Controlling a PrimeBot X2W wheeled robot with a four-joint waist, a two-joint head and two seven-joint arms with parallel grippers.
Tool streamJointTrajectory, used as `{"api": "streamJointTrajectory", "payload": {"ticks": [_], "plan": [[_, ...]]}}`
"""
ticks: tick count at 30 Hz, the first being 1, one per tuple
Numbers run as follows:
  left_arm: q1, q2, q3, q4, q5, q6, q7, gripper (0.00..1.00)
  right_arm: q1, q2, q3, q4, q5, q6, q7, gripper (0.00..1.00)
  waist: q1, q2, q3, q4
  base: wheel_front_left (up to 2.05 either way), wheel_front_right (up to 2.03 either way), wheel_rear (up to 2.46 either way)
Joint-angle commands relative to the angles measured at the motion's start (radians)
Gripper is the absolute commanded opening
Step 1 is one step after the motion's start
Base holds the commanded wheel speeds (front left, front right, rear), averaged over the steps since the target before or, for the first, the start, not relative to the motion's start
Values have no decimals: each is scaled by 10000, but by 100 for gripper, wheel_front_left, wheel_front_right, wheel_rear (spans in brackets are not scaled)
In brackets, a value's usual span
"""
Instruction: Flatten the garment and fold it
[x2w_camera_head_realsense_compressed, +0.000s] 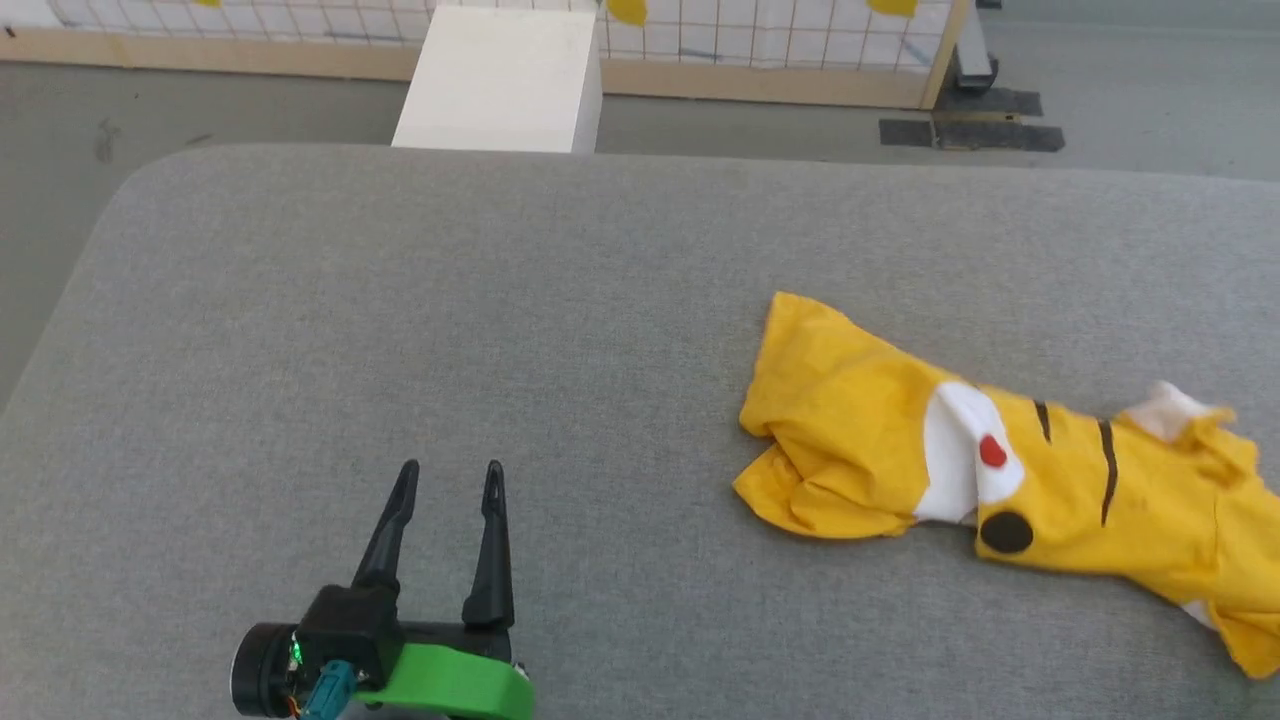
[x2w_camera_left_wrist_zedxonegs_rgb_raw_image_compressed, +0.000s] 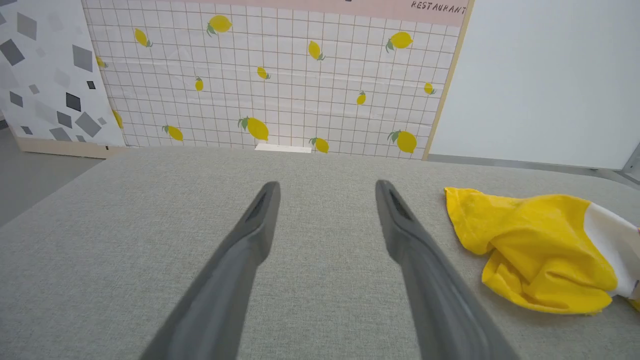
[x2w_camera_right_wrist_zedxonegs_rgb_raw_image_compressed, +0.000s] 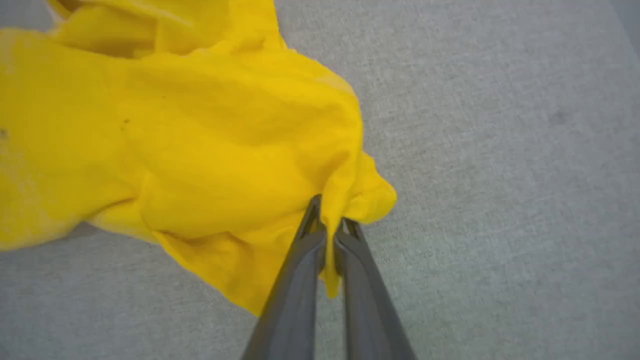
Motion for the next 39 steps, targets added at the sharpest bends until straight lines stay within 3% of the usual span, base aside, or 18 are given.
{"api": "streamJointTrajectory", "payload": {"ticks": [1,7,12,16,20,29,39], "plan": [[148,92,5,33,-59,-70,35,100,55,125,-102,-225,-189,-15,-146,100,0,-1,-96,-74,0,0,0],[157,161,-59,31,-95,-93,144,100,-430,503,180,-1745,-77,-15,-259,100,0,-1,-247,-119,0,0,0],[98,119,-107,-30,-116,-53,136,100,-1438,269,1193,-3638,792,-15,724,100,0,-1,-92,53,0,0,0],[-30,20,-188,-23,-96,-21,82,100,-2448,35,2229,-3988,1056,-15,1606,100,0,-1,223,330,0,0,0],[-237,-94,-310,-8,-23,11,27,100,-3371,-13,3402,-3685,929,-15,2289,100,0,-1,665,704,0,0,0],[-809,-429,-746,186,56,16,-74,100,-5479,-270,5271,-1578,291,-15,3020,100,0,-1,1894,1759,0,0,0],[-1138,-656,-1079,308,48,81,-112,100,-5648,-789,6351,232,426,-15,3372,100,0,-1,2580,2449,0,0,0]]}}
